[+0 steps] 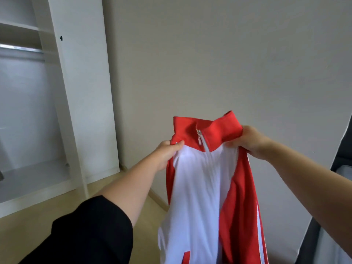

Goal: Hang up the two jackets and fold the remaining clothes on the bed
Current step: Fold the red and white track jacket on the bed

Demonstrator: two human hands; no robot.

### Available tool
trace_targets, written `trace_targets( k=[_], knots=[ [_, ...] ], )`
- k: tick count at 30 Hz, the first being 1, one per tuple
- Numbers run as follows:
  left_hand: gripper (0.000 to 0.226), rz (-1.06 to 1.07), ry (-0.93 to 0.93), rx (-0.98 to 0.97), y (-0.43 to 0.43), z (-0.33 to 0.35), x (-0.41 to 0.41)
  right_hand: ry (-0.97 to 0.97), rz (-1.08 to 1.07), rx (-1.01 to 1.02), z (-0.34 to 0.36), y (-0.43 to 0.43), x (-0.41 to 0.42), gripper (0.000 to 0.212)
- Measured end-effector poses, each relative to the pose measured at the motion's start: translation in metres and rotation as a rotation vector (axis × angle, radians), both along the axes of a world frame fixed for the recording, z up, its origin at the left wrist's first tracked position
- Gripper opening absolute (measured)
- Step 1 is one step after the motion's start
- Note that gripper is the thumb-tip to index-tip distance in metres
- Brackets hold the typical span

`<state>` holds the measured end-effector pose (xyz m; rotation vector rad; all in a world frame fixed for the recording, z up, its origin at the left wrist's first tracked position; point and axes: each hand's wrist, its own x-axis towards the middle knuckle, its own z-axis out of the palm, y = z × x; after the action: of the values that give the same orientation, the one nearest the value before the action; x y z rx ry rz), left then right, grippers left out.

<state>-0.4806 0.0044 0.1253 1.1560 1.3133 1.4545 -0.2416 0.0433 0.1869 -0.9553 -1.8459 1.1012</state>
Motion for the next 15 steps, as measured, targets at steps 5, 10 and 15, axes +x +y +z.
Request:
trace_targets(
  k=[5,10,15],
  knots=[
    [0.015,-0.048,0.088,0.04,-0.006,0.025,-0.003,-0.085,0.192,-0.288,-0.003,0.005,0.021,0.038],
    [0.018,-0.005,0.217,0.085,-0.012,0.042,-0.018,-0.05,0.096,-0.193,-0.005,0.007,0.024,0.02],
    [0.018,-0.148,0.509,-0.001,-0.023,0.059,-0.031,-0.035,-0.062,-0.015,-0.01,0.01,0.015,0.013]
  ],
)
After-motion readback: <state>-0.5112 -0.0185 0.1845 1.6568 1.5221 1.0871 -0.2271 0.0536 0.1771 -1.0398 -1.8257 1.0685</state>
